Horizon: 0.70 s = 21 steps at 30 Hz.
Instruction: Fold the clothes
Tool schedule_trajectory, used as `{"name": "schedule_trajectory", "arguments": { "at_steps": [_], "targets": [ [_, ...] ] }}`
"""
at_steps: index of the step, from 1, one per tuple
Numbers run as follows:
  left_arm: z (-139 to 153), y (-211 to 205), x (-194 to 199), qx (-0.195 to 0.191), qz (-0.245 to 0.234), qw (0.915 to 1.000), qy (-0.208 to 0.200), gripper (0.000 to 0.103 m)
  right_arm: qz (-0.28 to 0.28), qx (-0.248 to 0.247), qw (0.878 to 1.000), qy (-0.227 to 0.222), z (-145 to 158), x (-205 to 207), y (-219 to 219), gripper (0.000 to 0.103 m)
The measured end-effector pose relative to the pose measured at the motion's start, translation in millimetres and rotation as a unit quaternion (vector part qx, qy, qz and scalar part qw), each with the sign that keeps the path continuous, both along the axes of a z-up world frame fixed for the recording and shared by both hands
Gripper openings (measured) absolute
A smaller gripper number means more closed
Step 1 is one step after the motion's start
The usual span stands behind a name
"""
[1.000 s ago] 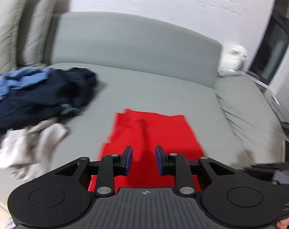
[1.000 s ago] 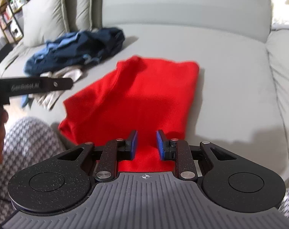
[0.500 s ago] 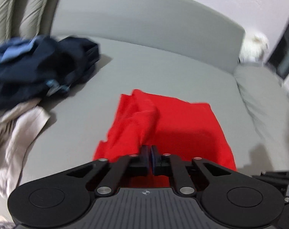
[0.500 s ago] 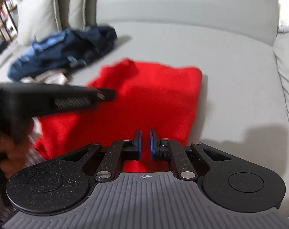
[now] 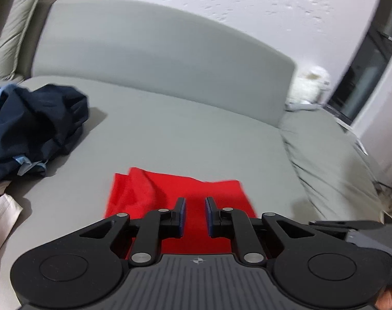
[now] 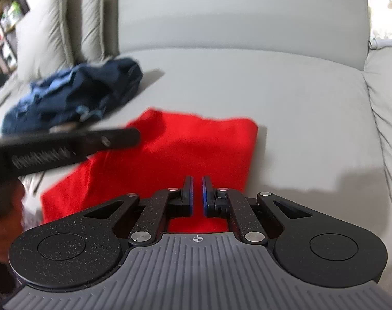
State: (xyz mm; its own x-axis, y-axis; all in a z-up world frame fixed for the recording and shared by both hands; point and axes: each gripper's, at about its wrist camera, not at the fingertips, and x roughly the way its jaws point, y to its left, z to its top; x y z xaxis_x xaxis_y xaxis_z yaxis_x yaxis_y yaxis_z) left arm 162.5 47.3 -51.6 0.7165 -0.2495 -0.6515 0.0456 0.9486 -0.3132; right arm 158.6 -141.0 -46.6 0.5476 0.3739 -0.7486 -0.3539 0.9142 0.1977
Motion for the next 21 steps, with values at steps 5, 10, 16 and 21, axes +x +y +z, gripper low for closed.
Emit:
{"name": "schedule_trajectory", "arguments": {
  "at_steps": [5, 10, 16, 21],
  "targets": [
    [-23.8, 28.7, 13.9, 0.004, 0.056, 0.9976, 0.04, 0.009, -0.004, -0.032, 0.999, 0.016, -19.4, 27.8, 11.9, 0.007],
    [-27.2, 50.1, 9.1, -0.015, 0.091, 0.9947, 0.044, 0.009, -0.014, -0.05, 0.998, 0.03, -33.9, 33.2, 5.3, 0.003],
    [2.7, 32.9, 9.0, -0.026, 0.032, 0.9991, -0.009, 0.009, -0.022, -0.028, 0.999, 0.015, -16.9, 33.7, -3.5, 0.008],
    [-8.7, 9.9, 44.9, 0.012, 0.016, 0.9998, -0.003, 0.009, -0.031, -0.002, 0.999, 0.005, -13.1, 57.1, -2.5, 0.008]
  ]
}}
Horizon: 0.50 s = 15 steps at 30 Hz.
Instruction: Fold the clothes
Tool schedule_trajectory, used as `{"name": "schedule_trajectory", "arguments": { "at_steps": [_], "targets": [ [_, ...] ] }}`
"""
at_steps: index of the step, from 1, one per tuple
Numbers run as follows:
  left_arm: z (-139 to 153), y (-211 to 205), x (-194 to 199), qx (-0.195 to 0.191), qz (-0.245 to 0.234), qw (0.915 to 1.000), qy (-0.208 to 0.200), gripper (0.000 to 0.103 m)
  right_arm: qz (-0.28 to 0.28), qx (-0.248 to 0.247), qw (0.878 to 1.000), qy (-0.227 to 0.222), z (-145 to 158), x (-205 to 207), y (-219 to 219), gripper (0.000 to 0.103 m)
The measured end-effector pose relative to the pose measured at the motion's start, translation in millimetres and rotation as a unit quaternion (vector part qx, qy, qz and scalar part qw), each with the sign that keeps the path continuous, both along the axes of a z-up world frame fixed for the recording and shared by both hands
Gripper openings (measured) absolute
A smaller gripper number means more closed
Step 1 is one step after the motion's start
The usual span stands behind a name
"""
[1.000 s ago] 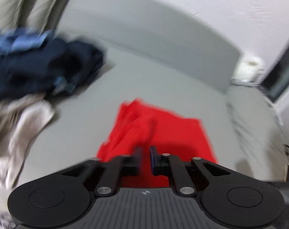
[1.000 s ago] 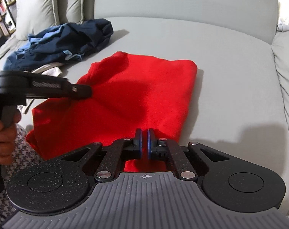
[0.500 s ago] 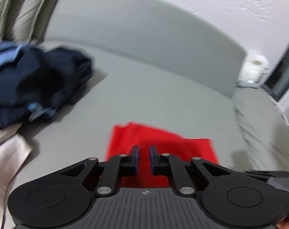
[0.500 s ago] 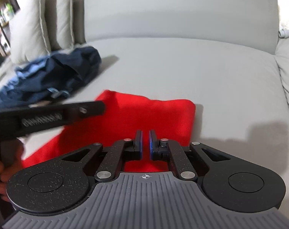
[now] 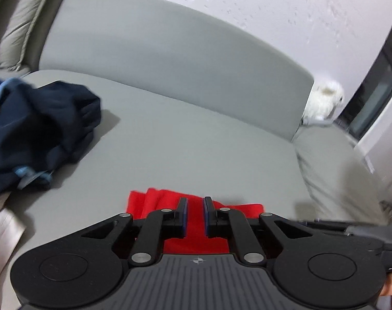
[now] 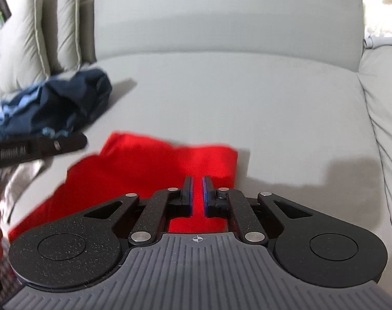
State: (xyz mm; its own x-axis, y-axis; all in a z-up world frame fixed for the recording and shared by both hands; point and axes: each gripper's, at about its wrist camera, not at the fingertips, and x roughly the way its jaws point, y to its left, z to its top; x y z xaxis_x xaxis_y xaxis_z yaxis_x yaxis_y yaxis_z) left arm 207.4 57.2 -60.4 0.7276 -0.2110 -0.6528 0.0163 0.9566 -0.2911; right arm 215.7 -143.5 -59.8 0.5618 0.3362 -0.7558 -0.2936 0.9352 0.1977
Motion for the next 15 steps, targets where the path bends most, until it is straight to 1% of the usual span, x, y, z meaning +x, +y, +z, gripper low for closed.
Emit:
{"name": "schedule_trajectory", "arguments": {
  "at_steps": [3, 5, 7, 8, 10, 12, 15],
  "targets": [
    [-11.9, -0.3, 15.9, 0.013, 0.012, 0.9996, 0.02, 0.009, 0.013, -0.005, 1.0, -0.013, -5.1, 15.6, 13.5, 0.008],
    [-23.9, 0.0, 25.3, 0.047, 0.022, 0.9976, 0.045, 0.007, 0.015, -0.005, 1.0, -0.016, -11.6, 25.9, 21.7, 0.008],
    [-39.8, 8.9, 30.4, 0.053, 0.035, 0.9956, 0.068, 0.006, 0.013, -0.025, 1.0, -0.007, -24.0, 35.3, 26.6, 0.008],
    [-41.9, 12.3, 31.9, 0.045, 0.04, 0.9956, 0.072, 0.006, 0.012, -0.042, 0.999, -0.006, -31.4, 36.8, 26.0, 0.003],
    [-40.1, 13.6, 33.4, 0.047, 0.037, 0.9957, 0.071, 0.007, 0.011, -0.072, 0.997, -0.007, -45.1, 39.2, 24.5, 0.001],
    [-36.6, 14.6, 33.8, 0.054, 0.035, 0.9956, 0.068, 0.007, 0.013, -0.077, 0.997, -0.013, -45.8, 37.6, 22.7, 0.0],
    [-24.0, 17.3, 26.5, 0.05, 0.044, 0.9962, 0.056, 0.007, 0.005, -0.078, 0.997, -0.013, -38.1, 36.2, 17.8, 0.0]
  ]
}}
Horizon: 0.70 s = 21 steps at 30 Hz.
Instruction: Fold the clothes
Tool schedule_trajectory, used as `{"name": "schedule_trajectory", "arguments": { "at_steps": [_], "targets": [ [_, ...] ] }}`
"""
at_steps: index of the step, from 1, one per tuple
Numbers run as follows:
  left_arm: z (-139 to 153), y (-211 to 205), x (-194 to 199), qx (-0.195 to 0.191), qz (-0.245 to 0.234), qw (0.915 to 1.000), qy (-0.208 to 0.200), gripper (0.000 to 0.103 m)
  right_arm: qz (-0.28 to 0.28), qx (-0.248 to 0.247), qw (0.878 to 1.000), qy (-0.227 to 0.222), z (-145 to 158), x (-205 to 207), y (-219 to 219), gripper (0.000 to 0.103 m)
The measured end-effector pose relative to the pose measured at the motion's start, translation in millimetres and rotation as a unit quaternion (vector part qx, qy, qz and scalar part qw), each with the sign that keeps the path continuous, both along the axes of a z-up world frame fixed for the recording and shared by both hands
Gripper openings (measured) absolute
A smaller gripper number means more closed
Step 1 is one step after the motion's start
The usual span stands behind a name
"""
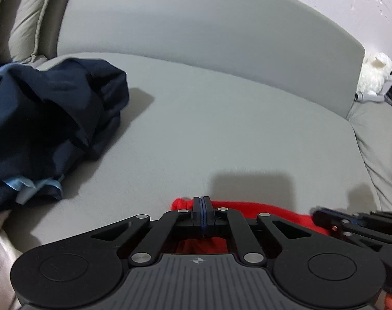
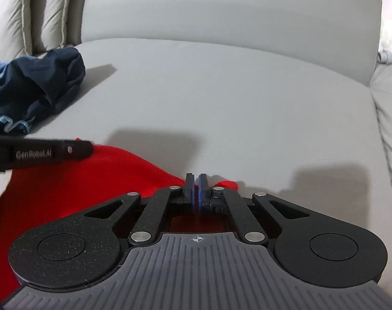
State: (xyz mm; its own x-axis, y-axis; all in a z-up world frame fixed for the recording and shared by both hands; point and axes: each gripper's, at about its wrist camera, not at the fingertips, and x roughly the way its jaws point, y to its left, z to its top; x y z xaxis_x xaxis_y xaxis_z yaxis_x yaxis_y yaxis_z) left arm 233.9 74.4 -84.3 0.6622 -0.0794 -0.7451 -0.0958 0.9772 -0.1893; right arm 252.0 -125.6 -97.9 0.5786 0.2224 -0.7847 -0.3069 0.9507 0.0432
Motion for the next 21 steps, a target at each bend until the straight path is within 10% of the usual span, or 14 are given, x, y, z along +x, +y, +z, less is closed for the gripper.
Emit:
{"name": "schedule_trajectory", "arguments": {
  "at_steps": [8, 11, 21],
  "targets": [
    [50.6, -5.8, -65.4, -0.023, -0.026, 0.9994, 0.004, 0.01, 0.007, 0.037, 0.999, 0.011, 39.1, -29.4, -22.4, 0.007],
    [58.4, -18.0, -94.5, -0.005, -0.036, 0.9988, 0.033, 0.039, 0.021, 0.055, 0.998, 0.022, 53.0, -56.8, -25.3, 0.008],
    [40.3, -66.3, -162.2, 0.023, -0.064, 0.9935, 0.092, 0.04, 0.075, 0.085, 0.99, 0.079, 62.1, -161.8, -11.8, 0.012]
  ]
}}
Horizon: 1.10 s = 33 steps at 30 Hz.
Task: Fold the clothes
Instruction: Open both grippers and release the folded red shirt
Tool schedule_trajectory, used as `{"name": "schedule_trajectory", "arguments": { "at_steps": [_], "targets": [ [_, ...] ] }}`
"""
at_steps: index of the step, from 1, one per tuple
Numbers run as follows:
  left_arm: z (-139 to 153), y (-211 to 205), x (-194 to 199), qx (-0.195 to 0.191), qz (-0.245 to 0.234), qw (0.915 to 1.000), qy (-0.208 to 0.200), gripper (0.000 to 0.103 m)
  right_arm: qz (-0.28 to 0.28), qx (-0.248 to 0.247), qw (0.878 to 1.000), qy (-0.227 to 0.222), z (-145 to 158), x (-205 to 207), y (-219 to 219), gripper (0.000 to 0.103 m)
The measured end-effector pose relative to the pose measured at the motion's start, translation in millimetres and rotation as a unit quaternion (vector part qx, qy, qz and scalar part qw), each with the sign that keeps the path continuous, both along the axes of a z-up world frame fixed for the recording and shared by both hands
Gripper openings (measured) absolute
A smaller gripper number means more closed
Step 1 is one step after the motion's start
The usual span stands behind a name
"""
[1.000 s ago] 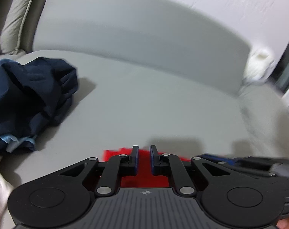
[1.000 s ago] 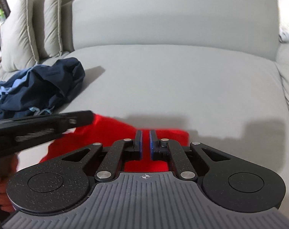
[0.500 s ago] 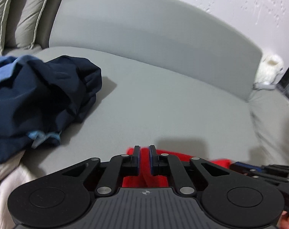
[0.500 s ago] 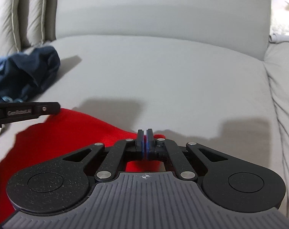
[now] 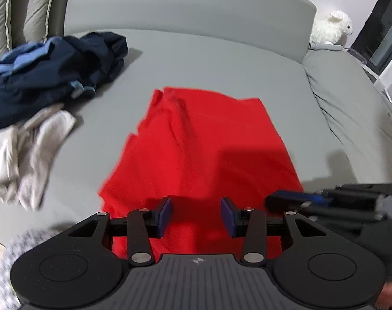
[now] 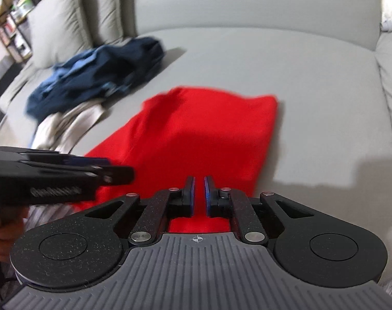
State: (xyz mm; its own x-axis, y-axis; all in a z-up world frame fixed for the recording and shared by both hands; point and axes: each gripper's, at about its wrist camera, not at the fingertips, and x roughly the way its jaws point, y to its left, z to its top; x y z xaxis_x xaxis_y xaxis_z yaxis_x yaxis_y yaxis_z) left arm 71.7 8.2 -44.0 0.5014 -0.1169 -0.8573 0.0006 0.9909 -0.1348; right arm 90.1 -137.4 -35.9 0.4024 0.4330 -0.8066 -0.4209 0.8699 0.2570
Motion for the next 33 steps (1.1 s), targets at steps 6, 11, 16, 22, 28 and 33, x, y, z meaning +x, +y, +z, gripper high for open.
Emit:
{"name": "schedule_trajectory", "arguments": {
  "at_steps": [6, 11, 16, 22, 28, 33],
  "targets": [
    [-6.7, -5.4, -2.5, 0.041, -0.009, 0.9989, 0.022, 0.042, 0.029, -0.057, 0.998, -0.012, -16.1, -25.7, 13.5, 0.006],
    [-5.6, -1.5, -6.6, 0.058, -0.015, 0.9974, 0.038, 0.042, 0.022, -0.087, 0.996, -0.01, -16.9, -34.1, 6.1, 0.006],
    [7.0, -1.2, -16.6, 0.089, -0.036, 0.9945, 0.043, 0.042, 0.001, -0.081, 0.997, 0.002, -4.9, -42.0, -14.6, 0.006],
    [32.4, 3.9, -34.7, 0.096, -0.03, 0.9945, 0.028, 0.067, -0.011, -0.065, 0.998, 0.025, 10.7, -48.5, -30.9, 0.018],
    [60.0, 4.5, -62.6, 0.11, -0.018, 0.9936, -0.017, 0.087, -0.015, 0.005, 1.0, 0.015, 43.5, -62.1, -58.9, 0.042],
    [54.8, 12.5, -81.9, 0.091, 0.016, 0.9956, -0.012, 0.091, 0.009, 0.0, 1.0, -0.001, 54.8, -78.9, -74.1, 0.046]
  ]
}}
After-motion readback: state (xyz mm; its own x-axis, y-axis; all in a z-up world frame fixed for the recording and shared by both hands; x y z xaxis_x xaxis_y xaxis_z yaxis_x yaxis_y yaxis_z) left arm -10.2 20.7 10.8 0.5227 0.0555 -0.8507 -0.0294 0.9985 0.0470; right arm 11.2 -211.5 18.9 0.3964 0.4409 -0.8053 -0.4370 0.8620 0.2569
